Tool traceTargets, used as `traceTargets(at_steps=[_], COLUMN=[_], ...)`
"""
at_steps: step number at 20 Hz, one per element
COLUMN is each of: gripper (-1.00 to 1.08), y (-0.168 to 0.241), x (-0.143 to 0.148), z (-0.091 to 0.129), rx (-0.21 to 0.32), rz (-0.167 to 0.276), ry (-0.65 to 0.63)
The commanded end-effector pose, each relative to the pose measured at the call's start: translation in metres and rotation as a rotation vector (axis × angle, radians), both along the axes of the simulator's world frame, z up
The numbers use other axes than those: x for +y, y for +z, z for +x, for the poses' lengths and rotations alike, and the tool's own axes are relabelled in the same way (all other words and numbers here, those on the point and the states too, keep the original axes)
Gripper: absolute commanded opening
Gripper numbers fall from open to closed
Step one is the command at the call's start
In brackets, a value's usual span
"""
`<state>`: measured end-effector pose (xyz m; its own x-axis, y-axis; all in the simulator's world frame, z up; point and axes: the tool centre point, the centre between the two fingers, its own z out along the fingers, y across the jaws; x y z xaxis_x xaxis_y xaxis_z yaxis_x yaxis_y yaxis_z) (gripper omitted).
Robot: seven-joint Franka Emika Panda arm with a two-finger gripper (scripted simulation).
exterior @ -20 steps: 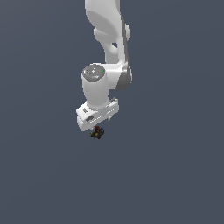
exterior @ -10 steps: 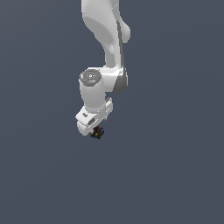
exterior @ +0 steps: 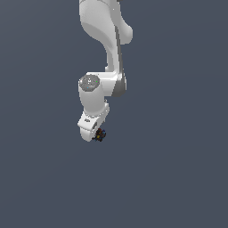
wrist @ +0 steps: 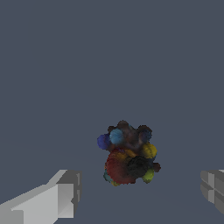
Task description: Pick up the object and move it to a goal position.
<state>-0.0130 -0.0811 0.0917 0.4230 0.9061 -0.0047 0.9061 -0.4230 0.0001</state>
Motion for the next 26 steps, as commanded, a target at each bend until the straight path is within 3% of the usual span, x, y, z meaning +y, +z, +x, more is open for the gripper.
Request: traceTargets(at_steps=[1, 11, 19, 26], gripper=[1.00, 1.00, 1.00, 1.00], y=[-0.003, -0.011, -0.015, -0.046], x=[-0.002, -0.007, -0.008, -0.007], z=[-0.001, -0.003, -0.003, -0.004], rx=[0.000, -0.001, -0.001, -0.001], rz=[0.001, 0.004, 0.004, 0.004], ry=[0.054, 0.172, 0.178, 0.182])
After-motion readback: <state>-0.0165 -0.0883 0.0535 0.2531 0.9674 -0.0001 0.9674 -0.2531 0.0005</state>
